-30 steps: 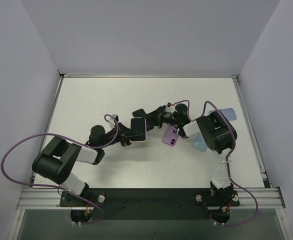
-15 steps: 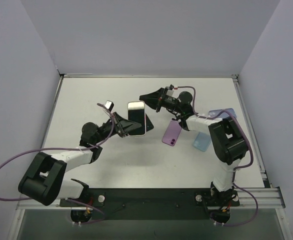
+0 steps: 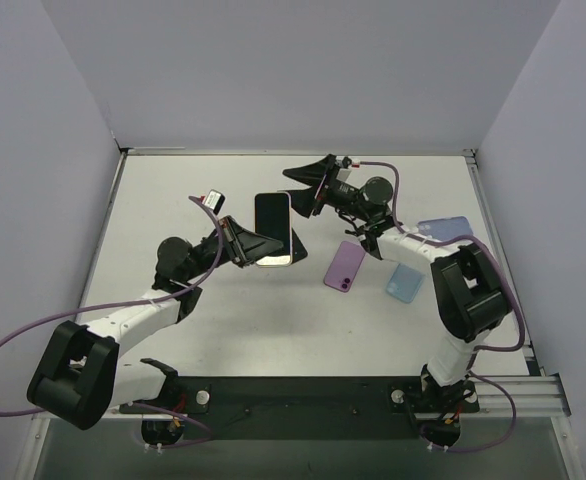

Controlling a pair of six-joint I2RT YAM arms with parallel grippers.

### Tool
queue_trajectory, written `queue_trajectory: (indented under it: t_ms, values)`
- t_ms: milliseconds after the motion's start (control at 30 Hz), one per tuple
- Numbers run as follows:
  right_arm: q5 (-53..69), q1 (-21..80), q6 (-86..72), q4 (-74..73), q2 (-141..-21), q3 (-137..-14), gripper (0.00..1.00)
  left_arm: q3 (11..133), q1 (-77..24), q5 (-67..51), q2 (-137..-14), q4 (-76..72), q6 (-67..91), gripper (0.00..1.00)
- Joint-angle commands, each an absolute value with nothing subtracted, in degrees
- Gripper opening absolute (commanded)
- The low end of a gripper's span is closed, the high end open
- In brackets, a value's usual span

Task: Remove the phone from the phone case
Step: Remove the phone case from the phone.

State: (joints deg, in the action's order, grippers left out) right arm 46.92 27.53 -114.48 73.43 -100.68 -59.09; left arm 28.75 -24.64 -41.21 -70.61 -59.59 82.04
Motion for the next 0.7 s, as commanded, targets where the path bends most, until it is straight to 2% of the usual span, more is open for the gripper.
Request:
queue_trajectory:
  t_ms: [0, 67, 300, 400, 567, 667]
  values:
    - [48.51, 25.93, -116.89, 93.68, -97.99, -59.32, 0.58, 29.88, -24.00, -40.43, -68.47, -63.98, 82.26, 0.00]
    - [49.57, 26.10, -117.51, 95.54, -98.44, -60.29, 0.59, 29.71, -23.82, -40.43, -68.38, -63.81, 82.35, 0.00]
    - [53.52, 27.07, -111.90, 90.88, -97.12, -59.33, 0.46, 29.62, -22.59, -40.34, -68.73, -63.90, 83.14, 0.00]
    - [55.54, 27.16, -108.12, 86.41, -95.46, -57.75, 0.45, 29.44, -22.15, -40.17, -69.60, -64.16, 83.41, 0.00]
    - [56.78, 27.86, -94.85, 70.95, -91.94, -56.60, 0.43, 29.44, -22.06, -40.78, -71.63, -67.66, 85.60, 0.00]
    - [56.51, 27.60, -93.25, 68.90, -91.40, -56.69, 0.37, 29.18, -22.06, -40.78, -72.07, -68.20, 85.96, 0.00]
